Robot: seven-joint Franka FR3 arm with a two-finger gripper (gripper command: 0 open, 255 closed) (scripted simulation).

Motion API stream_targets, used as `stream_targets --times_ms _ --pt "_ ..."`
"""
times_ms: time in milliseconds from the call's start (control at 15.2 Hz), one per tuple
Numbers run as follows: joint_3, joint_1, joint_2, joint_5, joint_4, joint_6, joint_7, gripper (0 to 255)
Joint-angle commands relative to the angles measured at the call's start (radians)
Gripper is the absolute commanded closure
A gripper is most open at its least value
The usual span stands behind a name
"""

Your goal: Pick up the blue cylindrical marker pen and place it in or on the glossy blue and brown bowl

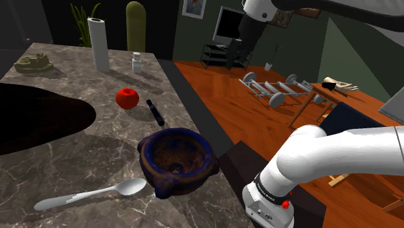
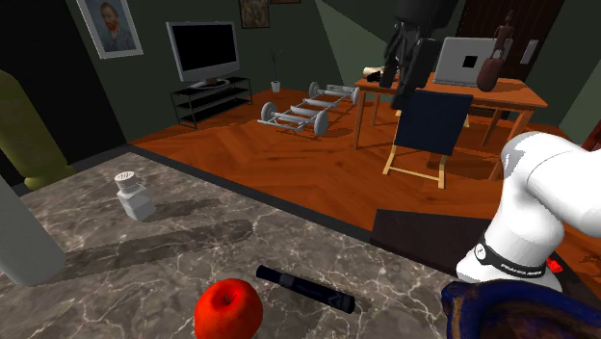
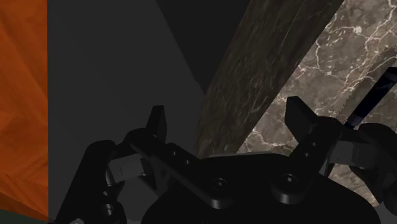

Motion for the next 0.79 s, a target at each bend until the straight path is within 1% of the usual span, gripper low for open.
stream_targets --times_ms 0,396,726 --pt "0.0 0.0 0.0 0.0 0.0 0.0 0.0 0" --pt "0.117 0.008 0.109 0.069 -0.017 0.082 0.184 0" --pt "0.212 0.01 0.237 0.11 0.007 0.154 0.335 0"
